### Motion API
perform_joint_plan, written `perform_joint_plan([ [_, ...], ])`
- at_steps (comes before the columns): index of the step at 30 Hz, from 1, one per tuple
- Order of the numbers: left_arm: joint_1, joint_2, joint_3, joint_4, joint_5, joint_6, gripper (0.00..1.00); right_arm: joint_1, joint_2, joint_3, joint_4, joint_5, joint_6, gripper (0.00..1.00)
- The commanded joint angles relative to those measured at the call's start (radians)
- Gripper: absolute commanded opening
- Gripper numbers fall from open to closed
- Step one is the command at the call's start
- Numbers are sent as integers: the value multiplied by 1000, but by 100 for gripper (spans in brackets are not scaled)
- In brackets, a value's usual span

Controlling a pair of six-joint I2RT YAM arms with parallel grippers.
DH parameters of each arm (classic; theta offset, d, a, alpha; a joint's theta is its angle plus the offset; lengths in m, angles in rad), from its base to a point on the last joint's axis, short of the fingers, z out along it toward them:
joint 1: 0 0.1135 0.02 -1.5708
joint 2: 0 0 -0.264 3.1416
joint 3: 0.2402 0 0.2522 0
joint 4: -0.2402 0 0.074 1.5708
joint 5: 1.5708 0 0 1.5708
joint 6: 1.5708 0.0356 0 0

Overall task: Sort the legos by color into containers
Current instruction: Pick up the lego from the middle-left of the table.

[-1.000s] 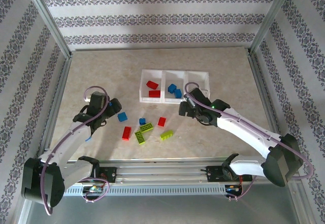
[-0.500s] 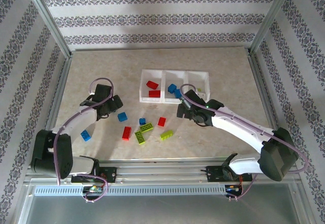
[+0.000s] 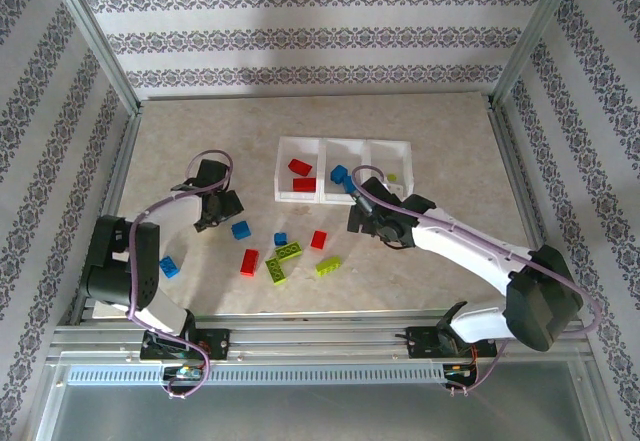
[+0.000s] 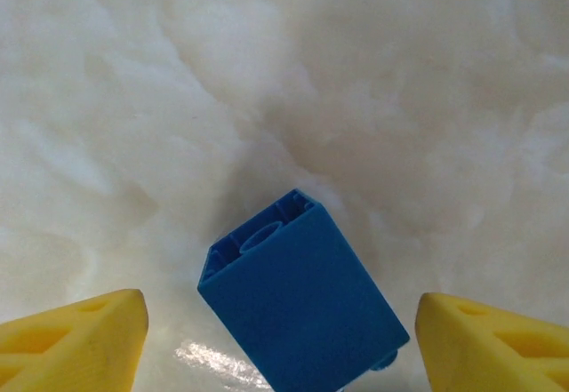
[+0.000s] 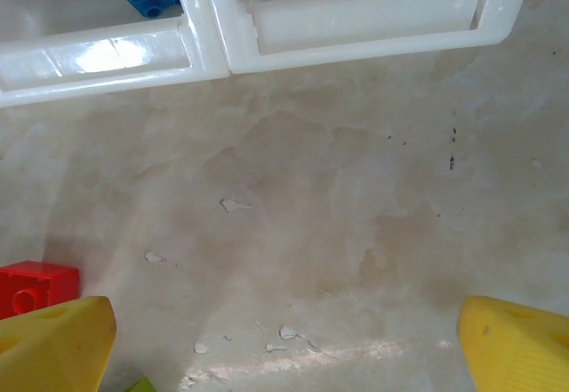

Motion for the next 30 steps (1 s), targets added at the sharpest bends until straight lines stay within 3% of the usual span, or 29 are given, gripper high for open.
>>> perform_joint_plan([
  [1, 18, 29, 30, -22, -19, 23, 75, 11, 12, 18, 4, 7, 20, 98],
  [13, 21, 49, 22, 10, 42, 31, 36, 9, 25, 25, 9, 9, 21, 98],
  [22, 15, -24, -13, 13, 89, 39, 24, 9, 25, 15, 19, 20, 19, 98],
  [30, -40, -155, -22, 2, 101, 26, 22, 9, 21, -16, 26, 18, 41, 98],
])
